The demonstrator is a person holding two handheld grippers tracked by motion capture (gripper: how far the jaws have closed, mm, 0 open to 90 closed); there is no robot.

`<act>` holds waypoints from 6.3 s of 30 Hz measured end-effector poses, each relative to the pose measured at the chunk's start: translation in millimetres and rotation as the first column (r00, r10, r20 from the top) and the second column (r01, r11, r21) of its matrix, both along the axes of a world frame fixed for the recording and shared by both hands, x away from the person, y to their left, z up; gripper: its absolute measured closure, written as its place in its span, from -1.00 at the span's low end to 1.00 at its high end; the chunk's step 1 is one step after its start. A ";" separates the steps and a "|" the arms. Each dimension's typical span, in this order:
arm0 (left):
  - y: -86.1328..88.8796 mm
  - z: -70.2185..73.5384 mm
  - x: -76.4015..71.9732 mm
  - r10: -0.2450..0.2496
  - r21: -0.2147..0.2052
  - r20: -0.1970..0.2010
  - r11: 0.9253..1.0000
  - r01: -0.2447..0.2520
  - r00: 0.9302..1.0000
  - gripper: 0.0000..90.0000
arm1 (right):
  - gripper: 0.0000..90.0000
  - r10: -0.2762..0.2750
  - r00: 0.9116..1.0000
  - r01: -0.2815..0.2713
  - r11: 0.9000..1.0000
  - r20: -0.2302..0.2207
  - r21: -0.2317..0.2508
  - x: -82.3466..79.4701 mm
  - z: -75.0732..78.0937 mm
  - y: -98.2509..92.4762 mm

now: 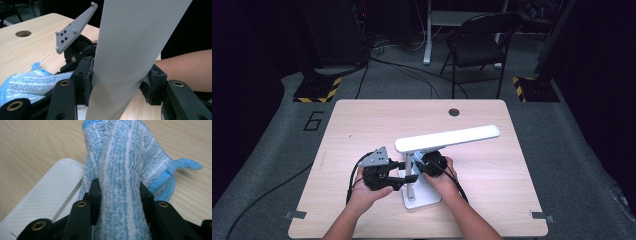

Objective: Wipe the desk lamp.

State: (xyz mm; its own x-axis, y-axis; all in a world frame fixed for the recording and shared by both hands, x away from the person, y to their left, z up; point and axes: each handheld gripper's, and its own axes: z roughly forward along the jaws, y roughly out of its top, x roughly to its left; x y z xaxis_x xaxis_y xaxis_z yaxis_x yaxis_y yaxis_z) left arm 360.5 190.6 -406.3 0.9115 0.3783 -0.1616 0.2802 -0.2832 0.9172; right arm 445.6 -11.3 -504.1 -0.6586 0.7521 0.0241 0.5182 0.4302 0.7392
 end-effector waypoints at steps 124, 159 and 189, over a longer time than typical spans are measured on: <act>26.5 -3.8 6.4 0.165 0.067 0.044 0.984 -0.167 0.985 0.63 | 0.47 -0.050 0.992 0.060 0.995 0.116 -0.080 -37.2 4.3 -29.0; 25.9 -5.7 4.7 0.163 0.069 0.048 0.984 -0.166 0.986 0.62 | 0.49 0.157 0.984 -0.156 0.987 0.085 -0.025 -60.9 0.7 1.6; 34.9 -3.5 9.5 0.178 0.082 0.055 0.980 -0.182 0.982 0.61 | 0.40 -0.122 0.992 0.121 0.991 -0.033 -0.049 -16.6 2.7 -68.2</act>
